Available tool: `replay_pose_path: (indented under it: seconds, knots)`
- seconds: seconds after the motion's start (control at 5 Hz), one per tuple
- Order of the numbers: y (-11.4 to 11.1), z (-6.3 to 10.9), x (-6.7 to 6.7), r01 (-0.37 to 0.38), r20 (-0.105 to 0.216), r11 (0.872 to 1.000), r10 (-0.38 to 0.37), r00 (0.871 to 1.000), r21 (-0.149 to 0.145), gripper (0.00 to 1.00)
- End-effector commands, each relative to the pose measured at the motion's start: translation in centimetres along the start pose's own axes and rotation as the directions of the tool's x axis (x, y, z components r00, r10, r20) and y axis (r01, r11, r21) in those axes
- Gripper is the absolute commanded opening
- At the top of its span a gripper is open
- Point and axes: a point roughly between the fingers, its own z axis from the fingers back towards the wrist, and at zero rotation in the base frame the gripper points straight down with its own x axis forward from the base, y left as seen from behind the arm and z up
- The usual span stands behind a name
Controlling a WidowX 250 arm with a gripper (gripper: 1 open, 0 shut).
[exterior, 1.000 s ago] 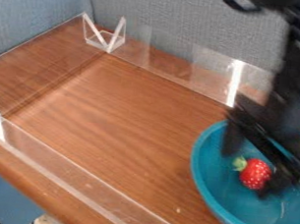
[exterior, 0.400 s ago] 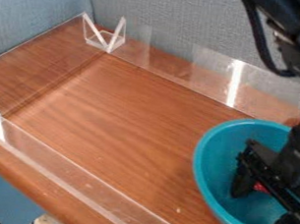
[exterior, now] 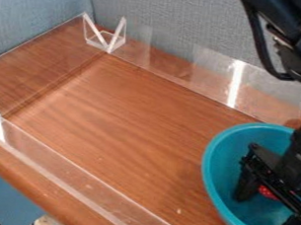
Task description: Remove the strawberry from inside the blue bowl and put it on the table
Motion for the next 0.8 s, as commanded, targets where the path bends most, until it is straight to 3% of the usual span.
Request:
replay_pose_path:
  seconds: [0.0,0.6]
  knots:
    - [1.4,0.39,0.29,-0.047,0.038,0.999,0.047,0.998,0.012,1.0]
    - [1.8,0.73,0.84,-0.045,0.063,0.997,0.041,0.997,0.059,1.0]
